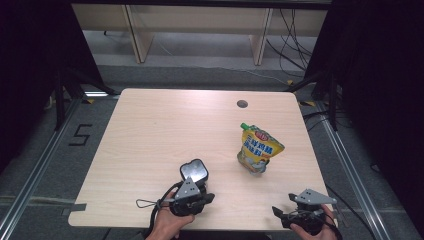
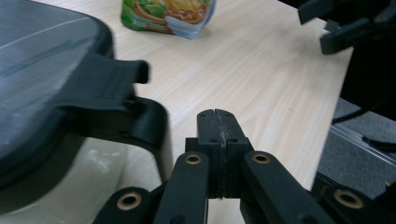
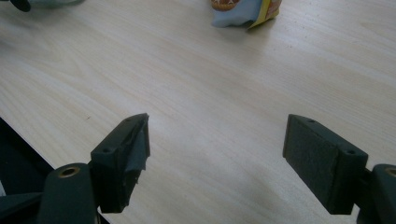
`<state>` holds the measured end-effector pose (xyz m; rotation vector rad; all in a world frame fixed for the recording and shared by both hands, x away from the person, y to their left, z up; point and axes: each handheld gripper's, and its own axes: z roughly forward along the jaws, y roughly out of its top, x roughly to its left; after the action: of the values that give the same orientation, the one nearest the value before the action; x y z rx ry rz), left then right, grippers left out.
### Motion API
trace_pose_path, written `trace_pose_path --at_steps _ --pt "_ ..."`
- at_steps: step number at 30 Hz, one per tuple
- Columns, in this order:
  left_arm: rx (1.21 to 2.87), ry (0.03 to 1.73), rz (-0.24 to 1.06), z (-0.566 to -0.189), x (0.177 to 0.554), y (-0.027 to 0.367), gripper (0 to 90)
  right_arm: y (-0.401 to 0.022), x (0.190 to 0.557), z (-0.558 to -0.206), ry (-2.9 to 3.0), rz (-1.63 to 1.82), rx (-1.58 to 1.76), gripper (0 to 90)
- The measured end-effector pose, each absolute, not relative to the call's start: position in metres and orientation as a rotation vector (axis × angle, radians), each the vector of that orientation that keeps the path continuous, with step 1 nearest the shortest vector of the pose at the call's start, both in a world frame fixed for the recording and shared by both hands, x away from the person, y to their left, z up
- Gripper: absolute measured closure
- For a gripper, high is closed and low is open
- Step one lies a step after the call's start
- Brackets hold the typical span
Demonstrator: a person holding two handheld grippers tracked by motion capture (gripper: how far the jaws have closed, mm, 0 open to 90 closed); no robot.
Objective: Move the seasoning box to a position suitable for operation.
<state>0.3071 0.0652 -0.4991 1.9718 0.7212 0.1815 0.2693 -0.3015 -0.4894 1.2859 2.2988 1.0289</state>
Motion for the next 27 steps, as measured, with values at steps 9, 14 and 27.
trace_pose_path --at_steps 9,14,27 --pt "1.963 0.743 0.2 -0.501 0.305 0.068 88.8 -0.302 0.271 -0.49 2.302 1.038 1.261 23.9" --pt "1.957 0.782 0.233 -0.501 0.308 0.08 87.2 -0.302 0.271 -0.49 2.304 1.042 1.254 23.9" --pt "1.92 0.859 0.297 -0.502 0.312 0.11 86.1 -0.3 0.269 -0.49 2.295 1.05 1.291 23.9"
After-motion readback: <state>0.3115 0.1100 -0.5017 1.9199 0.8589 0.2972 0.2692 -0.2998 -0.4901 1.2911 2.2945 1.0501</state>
